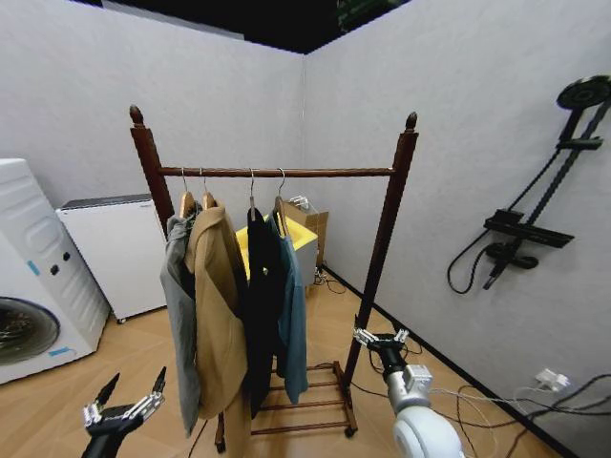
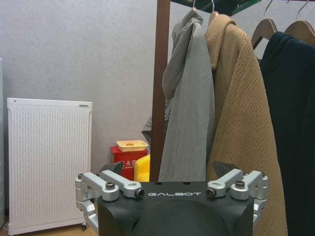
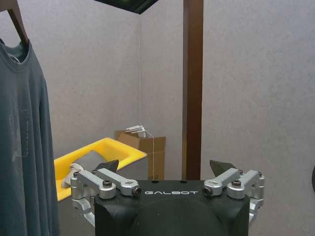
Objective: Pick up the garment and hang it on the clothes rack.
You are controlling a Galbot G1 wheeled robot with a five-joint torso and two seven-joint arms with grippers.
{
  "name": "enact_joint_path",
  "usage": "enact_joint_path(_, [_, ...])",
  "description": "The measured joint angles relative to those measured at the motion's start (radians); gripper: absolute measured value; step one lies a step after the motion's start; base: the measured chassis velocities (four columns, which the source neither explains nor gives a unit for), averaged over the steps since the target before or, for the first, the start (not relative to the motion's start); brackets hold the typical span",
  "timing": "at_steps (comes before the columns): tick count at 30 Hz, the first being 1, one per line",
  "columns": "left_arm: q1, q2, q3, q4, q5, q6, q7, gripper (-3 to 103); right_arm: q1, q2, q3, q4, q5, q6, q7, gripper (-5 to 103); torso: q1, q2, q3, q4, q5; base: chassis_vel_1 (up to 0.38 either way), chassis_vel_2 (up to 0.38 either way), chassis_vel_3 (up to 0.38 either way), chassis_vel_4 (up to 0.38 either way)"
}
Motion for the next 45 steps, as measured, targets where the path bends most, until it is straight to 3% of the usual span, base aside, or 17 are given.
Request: enact_joint_path(45, [0.0,0.0,0.0,0.0,0.0,0.0,0.0,100,-0.031,-0.008,0.019,0.029,0.006,0.021,0.006,100,0.0,0.0,0.0,0.0,0.0,-0.012,-0.029,-0.029,-0.017])
